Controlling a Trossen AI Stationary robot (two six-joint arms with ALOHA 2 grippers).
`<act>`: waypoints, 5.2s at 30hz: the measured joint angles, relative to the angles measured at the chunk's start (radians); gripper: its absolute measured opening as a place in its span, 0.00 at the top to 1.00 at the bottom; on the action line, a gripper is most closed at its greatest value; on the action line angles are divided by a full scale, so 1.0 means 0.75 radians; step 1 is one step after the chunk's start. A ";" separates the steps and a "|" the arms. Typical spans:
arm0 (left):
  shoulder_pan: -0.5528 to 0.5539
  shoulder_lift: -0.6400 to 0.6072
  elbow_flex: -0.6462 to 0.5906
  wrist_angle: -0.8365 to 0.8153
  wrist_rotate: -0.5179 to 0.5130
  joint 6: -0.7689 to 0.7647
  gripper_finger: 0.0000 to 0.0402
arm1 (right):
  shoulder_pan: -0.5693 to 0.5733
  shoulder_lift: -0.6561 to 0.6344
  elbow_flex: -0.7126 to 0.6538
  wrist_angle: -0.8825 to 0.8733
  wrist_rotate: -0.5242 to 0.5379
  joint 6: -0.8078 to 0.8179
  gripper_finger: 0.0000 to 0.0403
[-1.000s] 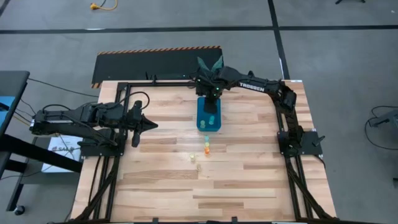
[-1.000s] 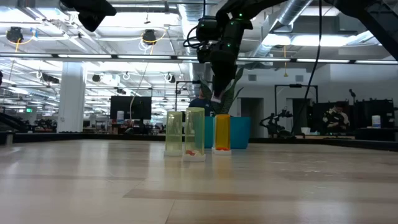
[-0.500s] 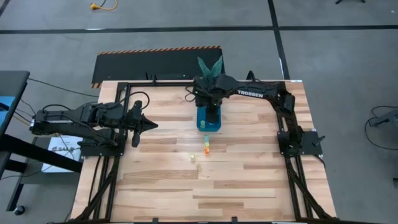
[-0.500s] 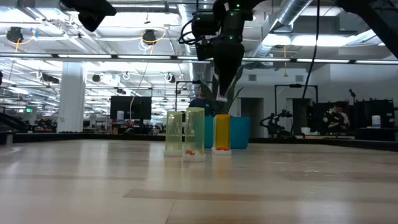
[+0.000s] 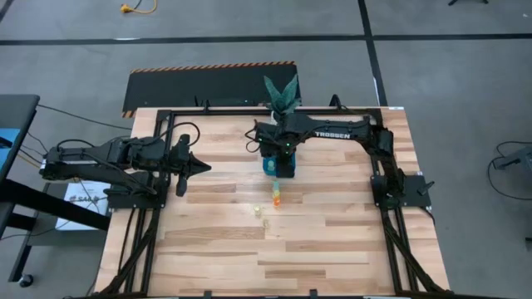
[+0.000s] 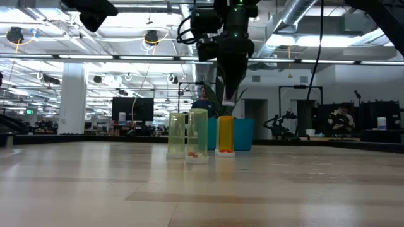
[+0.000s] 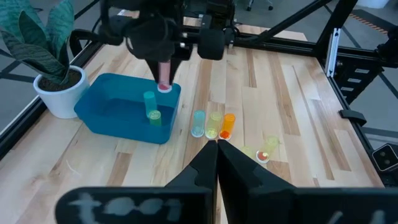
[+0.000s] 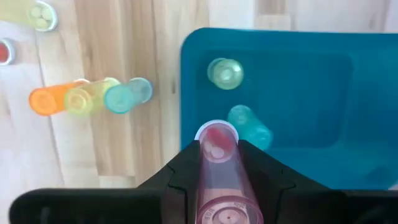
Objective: Pick and place pill bottles into a basket
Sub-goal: Put the pink pill bottle into the blue bin
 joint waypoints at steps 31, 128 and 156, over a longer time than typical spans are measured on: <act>0.000 0.000 0.000 0.001 0.000 -0.001 1.00 | 0.004 0.000 -0.189 0.193 -0.036 0.003 0.78; 0.000 0.000 -0.001 0.000 0.012 -0.002 1.00 | -0.020 0.130 -0.187 0.248 -0.066 -0.042 0.78; 0.000 0.000 -0.001 0.001 0.013 -0.001 1.00 | -0.019 0.133 -0.187 0.249 -0.066 -0.058 0.67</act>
